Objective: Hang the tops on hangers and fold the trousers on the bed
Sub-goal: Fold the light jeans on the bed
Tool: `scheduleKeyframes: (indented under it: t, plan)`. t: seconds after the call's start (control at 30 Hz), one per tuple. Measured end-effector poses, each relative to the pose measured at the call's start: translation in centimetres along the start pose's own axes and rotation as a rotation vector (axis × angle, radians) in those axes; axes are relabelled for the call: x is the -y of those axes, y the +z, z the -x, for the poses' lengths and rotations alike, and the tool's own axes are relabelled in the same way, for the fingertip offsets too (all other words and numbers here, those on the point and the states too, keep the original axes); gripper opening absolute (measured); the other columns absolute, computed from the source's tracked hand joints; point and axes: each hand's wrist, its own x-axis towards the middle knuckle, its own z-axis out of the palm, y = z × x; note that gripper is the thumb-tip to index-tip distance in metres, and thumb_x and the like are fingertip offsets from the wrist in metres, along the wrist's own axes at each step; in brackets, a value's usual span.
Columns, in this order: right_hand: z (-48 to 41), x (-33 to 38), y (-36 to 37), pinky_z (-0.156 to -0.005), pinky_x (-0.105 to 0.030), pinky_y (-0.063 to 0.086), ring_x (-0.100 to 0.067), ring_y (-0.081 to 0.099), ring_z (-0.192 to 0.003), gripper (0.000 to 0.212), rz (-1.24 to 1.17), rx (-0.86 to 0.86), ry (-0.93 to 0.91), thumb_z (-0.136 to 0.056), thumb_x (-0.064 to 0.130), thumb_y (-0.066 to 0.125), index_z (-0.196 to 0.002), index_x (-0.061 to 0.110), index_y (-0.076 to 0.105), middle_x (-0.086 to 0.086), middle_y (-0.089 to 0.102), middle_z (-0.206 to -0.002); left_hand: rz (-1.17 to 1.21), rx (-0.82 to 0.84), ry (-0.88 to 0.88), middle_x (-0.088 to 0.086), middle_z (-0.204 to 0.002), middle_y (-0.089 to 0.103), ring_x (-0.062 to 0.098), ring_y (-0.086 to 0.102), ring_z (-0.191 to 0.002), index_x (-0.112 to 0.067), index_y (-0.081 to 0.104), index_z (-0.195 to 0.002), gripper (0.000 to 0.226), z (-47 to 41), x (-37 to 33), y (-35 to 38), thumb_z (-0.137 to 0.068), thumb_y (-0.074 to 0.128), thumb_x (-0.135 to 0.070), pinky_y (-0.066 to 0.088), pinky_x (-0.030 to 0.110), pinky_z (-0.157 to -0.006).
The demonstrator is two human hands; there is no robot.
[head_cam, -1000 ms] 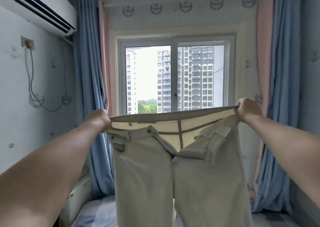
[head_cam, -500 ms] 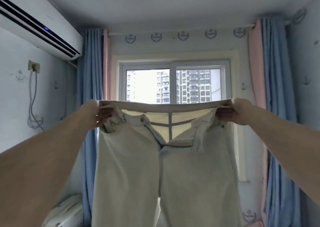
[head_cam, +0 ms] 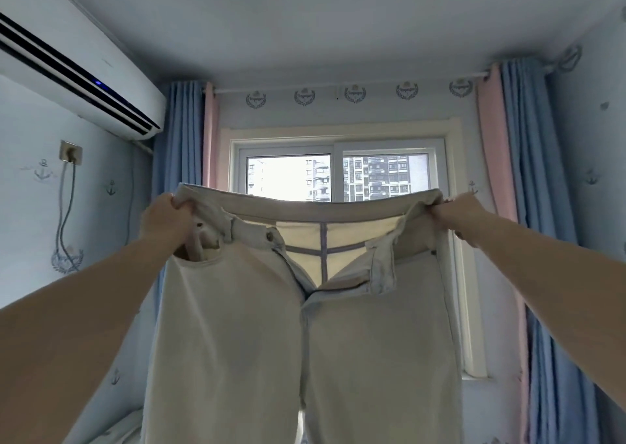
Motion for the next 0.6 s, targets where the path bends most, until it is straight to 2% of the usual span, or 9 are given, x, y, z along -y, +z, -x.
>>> scheduleKeyframes:
  t: [0.13,0.2,0.3,0.37,0.43,0.47,0.53,0.57,0.6]
  plan:
    - [1.2,0.9,0.8,-0.031,-0.012,0.029,-0.010,0.043,-0.040,0.020,-0.258,0.088,0.228,-0.091,0.021,0.072,-0.083,0.012,0.055,-0.004,0.052,-0.067,0.169,0.121,-0.306,0.015,-0.090,0.059,0.033,0.059,-0.092,0.000,0.054,-0.105,0.029,0.6,-0.5,-0.1,-0.100,0.051,-0.029,0.048,0.043,-0.080]
    - [1.7,1.1,1.4,-0.028,-0.010,0.027,-0.005,0.037,-0.027,0.020,-0.301,0.144,0.352,-0.091,0.020,0.070,-0.077,0.015,0.056,0.000,0.050,-0.062,0.247,0.185,-0.464,0.017,-0.100,0.061,0.032,0.060,-0.099,0.002,0.054,-0.111,0.029,0.2,0.0,0.2,-0.100,0.048,-0.024,0.050,0.040,-0.089]
    - [2.5,1.1,2.4,-0.030,-0.015,0.041,-0.006,0.040,-0.028,0.020,-0.332,0.267,0.472,-0.087,0.004,0.071,-0.070,0.007,0.061,-0.002,0.049,-0.052,0.322,0.281,-0.595,0.019,-0.108,0.069,0.034,0.068,-0.098,-0.004,0.066,-0.118,0.038,-1.4,2.0,1.8,-0.097,0.039,-0.021,0.056,0.048,-0.096]
    - [3.7,1.5,3.3,-0.039,-0.026,0.054,-0.012,0.052,-0.042,0.018,-0.348,0.395,0.438,-0.086,-0.001,0.073,-0.069,-0.002,0.067,-0.008,0.056,-0.056,0.372,0.319,-0.630,0.018,-0.100,0.071,0.032,0.070,-0.087,-0.005,0.067,-0.108,0.035,-0.2,1.3,2.2,-0.099,0.034,-0.013,0.059,0.048,-0.088]
    - [4.9,2.0,4.4,-0.050,-0.039,0.061,-0.023,0.064,-0.065,0.015,-0.391,0.512,0.387,-0.088,0.005,0.074,-0.086,-0.006,0.065,-0.016,0.063,-0.076,0.425,0.363,-0.625,0.016,-0.094,0.070,0.031,0.068,-0.081,-0.005,0.065,-0.101,0.032,2.3,-1.1,2.2,-0.104,0.033,-0.012,0.061,0.046,-0.080]
    - [5.5,2.3,4.9,-0.055,-0.043,0.062,-0.027,0.066,-0.072,0.020,-0.415,0.556,0.378,-0.088,0.008,0.074,-0.096,-0.005,0.061,-0.019,0.063,-0.086,0.461,0.393,-0.620,0.016,-0.093,0.070,0.031,0.068,-0.079,-0.005,0.064,-0.099,0.032,3.4,-2.3,2.3,-0.105,0.033,-0.011,0.063,0.045,-0.072]
    - [6.4,3.1,5.9,-0.068,-0.042,0.062,-0.028,0.067,-0.074,0.017,-0.433,0.627,0.352,-0.089,0.007,0.073,-0.095,-0.003,0.061,-0.019,0.064,-0.089,0.534,0.443,-0.580,0.018,-0.088,0.069,0.029,0.067,-0.073,-0.001,0.061,-0.095,0.032,5.0,-4.4,2.9,-0.105,0.030,-0.005,0.060,0.040,-0.047]
    - [6.8,3.5,6.4,-0.072,-0.038,0.061,-0.025,0.066,-0.072,0.010,-0.413,0.660,0.321,-0.089,0.003,0.071,-0.087,-0.002,0.063,-0.017,0.065,-0.086,0.561,0.471,-0.556,0.019,-0.088,0.068,0.029,0.067,-0.073,0.001,0.060,-0.095,0.031,5.7,-5.2,3.3,-0.104,0.030,-0.001,0.057,0.036,-0.043]
    - [7.2,3.9,6.9,-0.072,-0.032,0.059,-0.022,0.065,-0.069,0.009,-0.397,0.688,0.293,-0.088,-0.001,0.069,-0.081,-0.001,0.064,-0.015,0.066,-0.082,0.576,0.500,-0.532,0.020,-0.090,0.068,0.029,0.067,-0.075,0.003,0.060,-0.097,0.030,6.6,-6.3,3.6,-0.103,0.031,0.001,0.057,0.035,-0.046]
